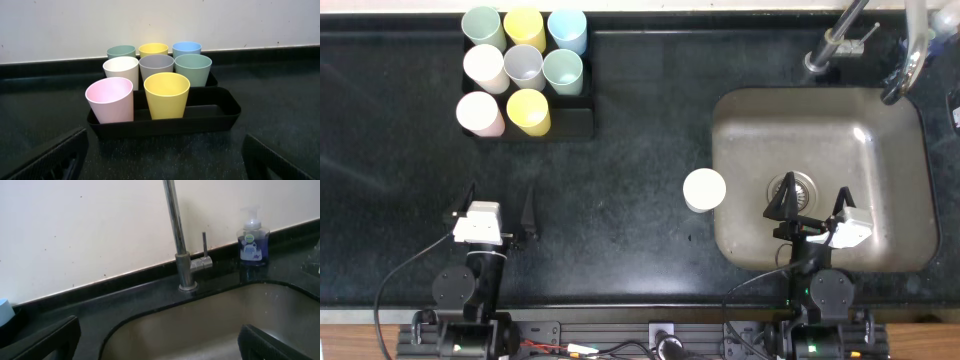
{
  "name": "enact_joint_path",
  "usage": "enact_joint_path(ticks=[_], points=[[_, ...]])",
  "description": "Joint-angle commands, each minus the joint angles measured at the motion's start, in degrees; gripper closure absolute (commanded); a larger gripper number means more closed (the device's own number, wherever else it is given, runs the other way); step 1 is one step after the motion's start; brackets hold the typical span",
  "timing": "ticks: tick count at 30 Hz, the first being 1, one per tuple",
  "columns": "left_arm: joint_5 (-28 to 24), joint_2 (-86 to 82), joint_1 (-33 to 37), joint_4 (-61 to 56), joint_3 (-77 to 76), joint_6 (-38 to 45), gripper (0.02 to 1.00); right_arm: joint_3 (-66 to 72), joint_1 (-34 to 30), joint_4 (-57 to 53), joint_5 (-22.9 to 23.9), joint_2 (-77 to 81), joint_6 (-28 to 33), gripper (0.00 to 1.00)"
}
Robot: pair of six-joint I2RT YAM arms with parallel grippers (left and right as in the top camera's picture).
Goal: Store Cups
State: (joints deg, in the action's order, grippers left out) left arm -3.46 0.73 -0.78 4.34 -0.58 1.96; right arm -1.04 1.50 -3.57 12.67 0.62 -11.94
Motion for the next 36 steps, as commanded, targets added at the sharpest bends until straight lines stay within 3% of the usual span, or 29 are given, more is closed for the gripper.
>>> enact_joint_path(ticks=[1,11,16,21,26,30,36], points=[[-0.33,-0.57,-0.31,0.13,0.11,1.27,0.018,0.76,-0.02,0.37,0.28,-0.42,0.39,0.003],[-0.33,-0.57,-0.31,0.13,0.11,1.27,0.018,0.76,-0.02,0.35,0.28,-0.37,0.39,0.003],[-0.33,-0.57,-0.31,0.13,0.11,1.27,0.018,-2.73,0.35,-2.25,-7.28,0.17,0.37,0.003],[-0.33,-0.57,-0.31,0.13,0.11,1.27,0.02,-16.76,0.35,-15.54,-7.3,5.88,0.37,0.005],[-0.33,-0.57,-0.31,0.13,0.11,1.27,0.018,-39.6,0.35,-26.08,-6.25,21.97,0.44,0.003],[-0.33,-0.57,-0.31,0.13,0.11,1.27,0.018,-59.74,0.39,-47.74,-3.26,41.0,0.39,0.003],[-0.33,-0.57,-0.31,0.13,0.11,1.27,0.02,-80.63,6.25,-73.57,-6.23,70.47,0.46,0.003]])
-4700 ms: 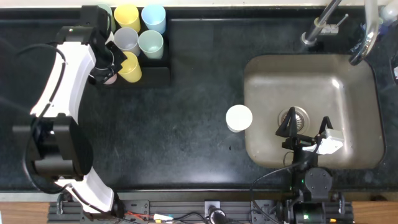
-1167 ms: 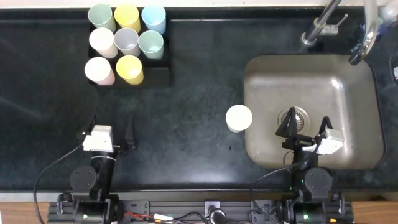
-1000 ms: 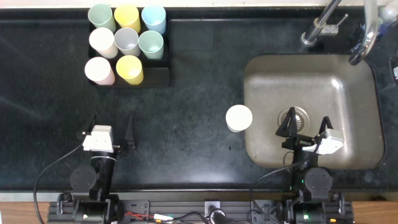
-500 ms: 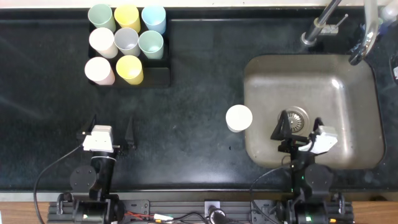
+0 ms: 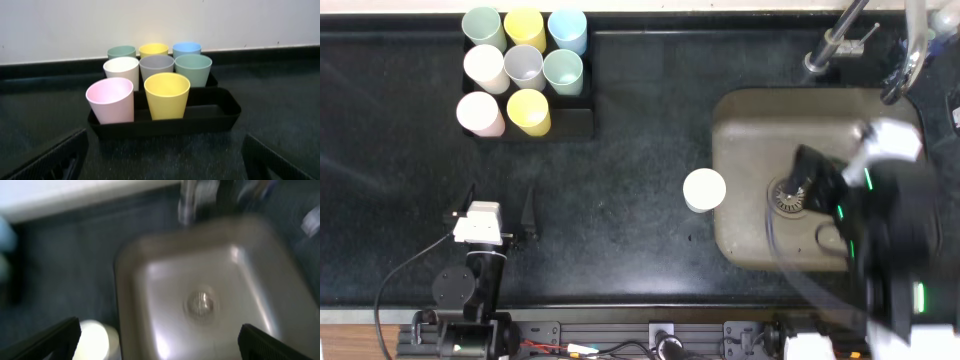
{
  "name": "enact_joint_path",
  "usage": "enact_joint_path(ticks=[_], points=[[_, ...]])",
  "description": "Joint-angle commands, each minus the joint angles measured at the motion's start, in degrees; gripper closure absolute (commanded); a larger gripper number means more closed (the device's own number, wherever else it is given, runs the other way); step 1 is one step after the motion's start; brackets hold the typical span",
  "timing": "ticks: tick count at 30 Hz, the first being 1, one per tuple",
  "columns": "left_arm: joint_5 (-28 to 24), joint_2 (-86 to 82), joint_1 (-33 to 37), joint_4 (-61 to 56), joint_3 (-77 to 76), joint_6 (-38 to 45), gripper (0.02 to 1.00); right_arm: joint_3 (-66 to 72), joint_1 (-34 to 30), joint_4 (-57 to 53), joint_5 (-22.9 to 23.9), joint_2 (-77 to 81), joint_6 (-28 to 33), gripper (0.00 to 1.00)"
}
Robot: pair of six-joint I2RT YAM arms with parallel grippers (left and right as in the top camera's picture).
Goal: Store Cups
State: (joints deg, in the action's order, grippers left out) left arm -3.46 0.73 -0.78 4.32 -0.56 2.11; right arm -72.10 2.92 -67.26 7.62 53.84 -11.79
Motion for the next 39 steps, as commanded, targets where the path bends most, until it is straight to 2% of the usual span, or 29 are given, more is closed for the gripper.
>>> enact_joint_path(ticks=[1,3,7,13,16,21,26,32,39], points=[[-0.33,-0.57,-0.31,0.15,0.09,1.11,0.018,-11.87,6.49,-12.72,-1.18,21.03,0.68,0.003],[-0.33,-0.57,-0.31,0.15,0.09,1.11,0.018,-15.43,10.1,-17.27,-1.18,27.63,3.48,0.003],[-0.33,-0.57,-0.31,0.15,0.09,1.11,0.02,-16.94,14.71,-19.78,0.74,35.76,13.51,0.003],[-0.33,-0.57,-0.31,0.15,0.09,1.11,0.018,-16.9,15.8,-19.98,0.57,41.29,15.32,0.003],[-0.33,-0.57,-0.31,0.15,0.09,1.11,0.018,-16.87,15.8,-19.04,0.07,43.01,16.59,0.036],[-0.33,-0.57,-0.31,0.15,0.09,1.11,0.018,-16.87,15.87,-18.29,-5.81,45.29,21.24,0.003],[-0.33,-0.57,-0.31,0.15,0.09,1.11,0.018,-16.81,16.2,-17.79,-9.4,46.56,22.56,0.005],[-0.33,-0.57,-0.31,0.15,0.09,1.11,0.02,-16.72,16.17,-17.22,-9.44,49.18,23.89,0.031],[-0.33,-0.57,-0.31,0.15,0.09,1.11,0.018,-16.72,15.56,-14.43,-7.13,51.67,23.85,0.042]])
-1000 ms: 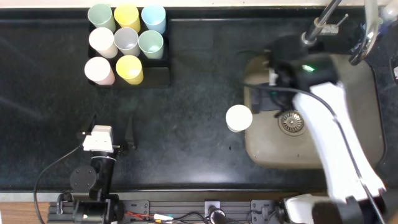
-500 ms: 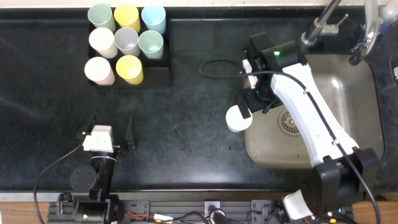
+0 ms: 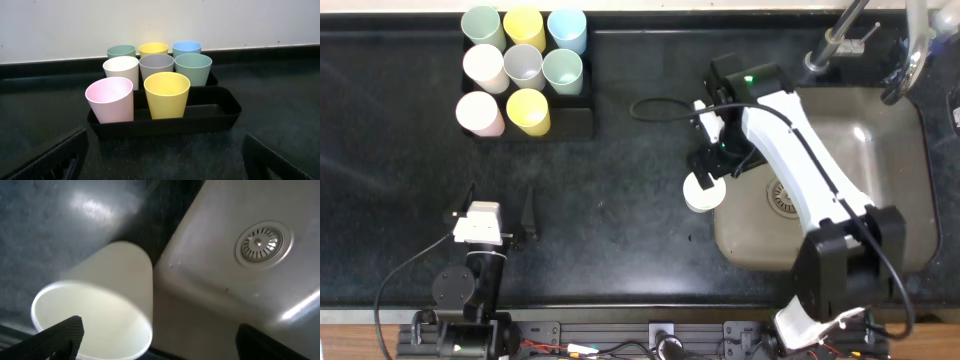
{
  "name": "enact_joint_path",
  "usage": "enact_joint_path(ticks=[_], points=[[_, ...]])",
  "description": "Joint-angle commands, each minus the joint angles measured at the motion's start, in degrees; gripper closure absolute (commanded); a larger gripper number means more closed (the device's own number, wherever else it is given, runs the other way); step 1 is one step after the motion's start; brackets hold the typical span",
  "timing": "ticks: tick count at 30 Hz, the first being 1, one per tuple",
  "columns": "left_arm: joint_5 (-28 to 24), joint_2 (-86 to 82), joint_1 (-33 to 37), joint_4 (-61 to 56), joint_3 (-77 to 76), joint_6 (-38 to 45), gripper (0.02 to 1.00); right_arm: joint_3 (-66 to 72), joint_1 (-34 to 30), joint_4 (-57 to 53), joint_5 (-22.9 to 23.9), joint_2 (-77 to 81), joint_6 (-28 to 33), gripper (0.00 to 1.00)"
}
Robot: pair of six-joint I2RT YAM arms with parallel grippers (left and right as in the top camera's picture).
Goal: Store Cups
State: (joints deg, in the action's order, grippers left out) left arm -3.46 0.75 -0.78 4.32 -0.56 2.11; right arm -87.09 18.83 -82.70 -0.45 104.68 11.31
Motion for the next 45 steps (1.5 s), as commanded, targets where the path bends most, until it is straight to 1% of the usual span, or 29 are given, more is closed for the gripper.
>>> enact_joint_path(ticks=[1,12,15,17,18,19,20,21,22,24,26,28,32,35,38,41,45], points=[[-0.33,-0.59,-0.31,0.15,0.09,1.11,0.02,-1.73,-0.55,1.4,0.92,0.96,0.74,0.042],[-0.33,-0.59,-0.31,0.15,0.09,1.11,0.018,1.73,-1.14,2.38,0.68,0.96,0.76,0.058],[-0.33,-0.59,-0.31,0.15,0.09,1.11,0.018,2.38,-1.14,2.89,0.74,0.96,0.76,0.117],[-0.33,-0.59,-0.31,0.15,0.09,1.11,0.018,2.73,-1.14,2.95,0.92,0.96,0.74,0.11],[-0.33,-0.59,-0.31,0.15,0.09,1.11,0.018,2.89,-1.14,2.89,0.96,0.96,0.74,0.123],[-0.33,-0.59,-0.31,0.15,0.09,1.11,0.018,3.1,-1.14,2.93,0.96,0.96,0.76,0.205],[-0.33,-0.59,-0.31,0.15,0.09,1.11,0.018,3.37,-1.14,3.06,0.96,0.96,0.76,0.45],[-0.33,-0.59,-0.31,0.15,0.09,1.11,0.018,3.48,-1.11,3.26,0.85,0.96,0.63,0.858],[-0.33,-0.59,-0.31,0.15,0.09,1.11,0.018,3.48,-1.05,3.34,0.63,0.96,0.26,0.934],[-0.33,-0.59,-0.31,0.15,0.09,1.11,0.018,3.5,-0.74,3.41,-0.66,0.96,0.28,0.893],[-0.33,-0.59,-0.31,0.15,0.09,1.11,0.018,3.8,-0.04,3.82,-2.51,0.96,0.33,0.879],[-0.33,-0.59,-0.31,0.15,0.09,1.11,0.018,4.83,0.96,5.22,-4.7,0.96,0.55,0.956],[-0.33,-0.59,-0.31,0.15,0.09,1.11,0.018,5.95,3.69,6.91,-5.05,0.96,0.52,0.956],[-0.33,-0.59,-0.31,0.15,0.09,1.11,0.018,3.43,4.81,4.85,-5.07,0.35,0.24,0.956],[-0.33,-0.59,-0.31,0.15,0.09,1.11,0.018,-3.15,5.44,-0.09,-5.27,0.04,-0.74,0.954],[-0.33,-0.59,-0.31,0.15,0.09,1.11,0.018,-14.53,6.38,-5.64,-5.22,0.04,-2.86,0.956],[-0.33,-0.59,-0.31,0.15,0.09,1.11,0.018,-30.49,8.2,-7.37,-4.17,0.37,-6.67,0.958]])
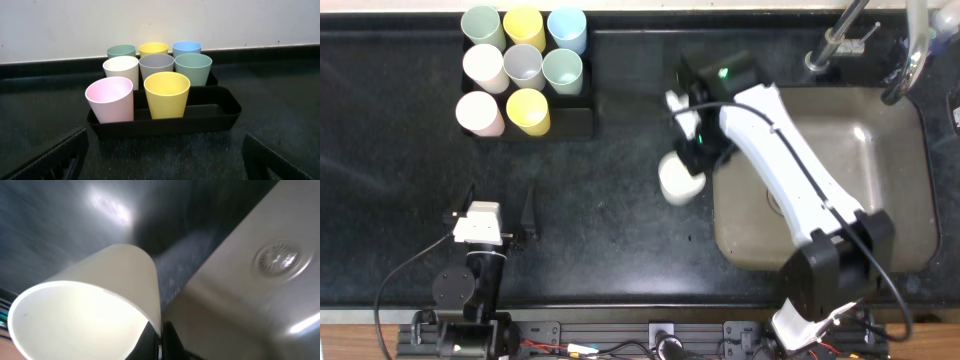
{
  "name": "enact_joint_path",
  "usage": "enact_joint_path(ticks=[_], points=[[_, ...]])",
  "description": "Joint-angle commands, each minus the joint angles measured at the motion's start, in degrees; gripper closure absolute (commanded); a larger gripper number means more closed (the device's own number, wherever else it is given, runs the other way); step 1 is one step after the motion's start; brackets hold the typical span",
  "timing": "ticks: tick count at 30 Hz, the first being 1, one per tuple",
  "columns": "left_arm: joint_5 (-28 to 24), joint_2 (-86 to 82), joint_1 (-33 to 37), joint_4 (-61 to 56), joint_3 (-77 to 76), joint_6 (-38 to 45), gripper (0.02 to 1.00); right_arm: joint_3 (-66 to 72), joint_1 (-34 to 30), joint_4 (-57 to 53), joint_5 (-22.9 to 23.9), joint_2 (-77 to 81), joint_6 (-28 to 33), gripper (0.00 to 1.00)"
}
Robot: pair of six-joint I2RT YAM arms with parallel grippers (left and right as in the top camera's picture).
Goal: Store Cups
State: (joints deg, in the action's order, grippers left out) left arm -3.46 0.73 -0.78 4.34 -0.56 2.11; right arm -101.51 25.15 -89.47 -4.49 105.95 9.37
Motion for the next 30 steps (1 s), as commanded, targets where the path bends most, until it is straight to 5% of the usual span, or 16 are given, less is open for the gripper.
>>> enact_joint_path(ticks=[1,11,30], points=[[-0.33,-0.57,-0.31,0.13,0.09,1.11,0.018,-19.87,2.38,-0.31,0.39,-0.31,-5.64,0.958],[-0.33,-0.57,-0.31,0.13,0.09,1.11,0.018,-51.98,9.68,2.1,3.13,16.5,-7.72,0.954],[-0.33,-0.57,-0.31,0.13,0.09,1.11,0.018,-52.5,14.21,3.93,4.44,30.6,-9.01,0.956]])
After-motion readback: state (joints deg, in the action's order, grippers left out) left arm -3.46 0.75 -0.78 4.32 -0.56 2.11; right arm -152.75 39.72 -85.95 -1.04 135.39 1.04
